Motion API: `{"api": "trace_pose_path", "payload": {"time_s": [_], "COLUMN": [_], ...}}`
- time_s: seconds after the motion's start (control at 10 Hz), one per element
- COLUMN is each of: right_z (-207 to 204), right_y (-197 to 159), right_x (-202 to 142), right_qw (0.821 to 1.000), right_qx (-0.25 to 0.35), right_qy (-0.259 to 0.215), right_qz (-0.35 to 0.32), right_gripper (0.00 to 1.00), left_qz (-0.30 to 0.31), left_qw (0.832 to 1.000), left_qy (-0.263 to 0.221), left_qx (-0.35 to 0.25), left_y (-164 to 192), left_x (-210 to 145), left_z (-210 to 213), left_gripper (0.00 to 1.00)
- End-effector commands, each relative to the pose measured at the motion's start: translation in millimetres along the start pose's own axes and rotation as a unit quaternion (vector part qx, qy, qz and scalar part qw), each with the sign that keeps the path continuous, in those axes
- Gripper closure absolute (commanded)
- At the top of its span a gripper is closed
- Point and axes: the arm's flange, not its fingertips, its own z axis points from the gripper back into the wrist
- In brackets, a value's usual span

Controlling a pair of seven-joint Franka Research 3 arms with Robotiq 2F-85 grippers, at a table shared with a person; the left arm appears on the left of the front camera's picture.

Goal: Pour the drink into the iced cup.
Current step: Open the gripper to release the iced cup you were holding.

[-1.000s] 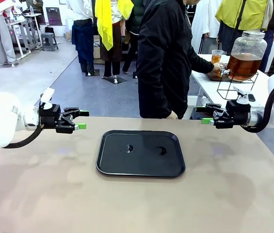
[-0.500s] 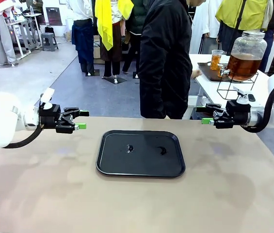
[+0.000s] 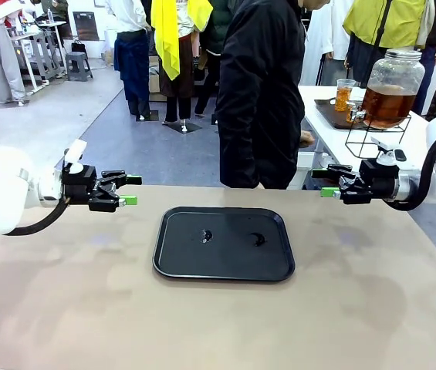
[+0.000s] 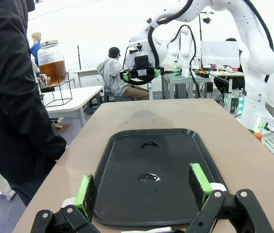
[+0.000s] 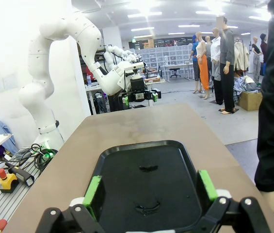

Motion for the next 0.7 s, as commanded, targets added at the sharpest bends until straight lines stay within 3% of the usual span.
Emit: {"api": "trace_pose_path", "payload": {"time_s": [0.0,0.6], "right_z": [0.3,0.3], "right_y": [-0.1,-0.1], "right_x": [2.2,2.2], "right_qw": [1.000,1.000], "right_qx": [0.001,0.001], "right_qy": [0.001,0.001], "right_qz": [0.000,0.000], "right_gripper": [0.00,0.00], "left_qz": [0.003,0.003], "left_qw": [1.000,1.000], "left_qy": [-0.001,-0.001], "left_qx": [0.000,0.000], "left_y": [1.2,1.2], "left_x": [2.2,2.2], "left_z": [-0.3,-0.3], "left_gripper": [0.00,0.00]}}
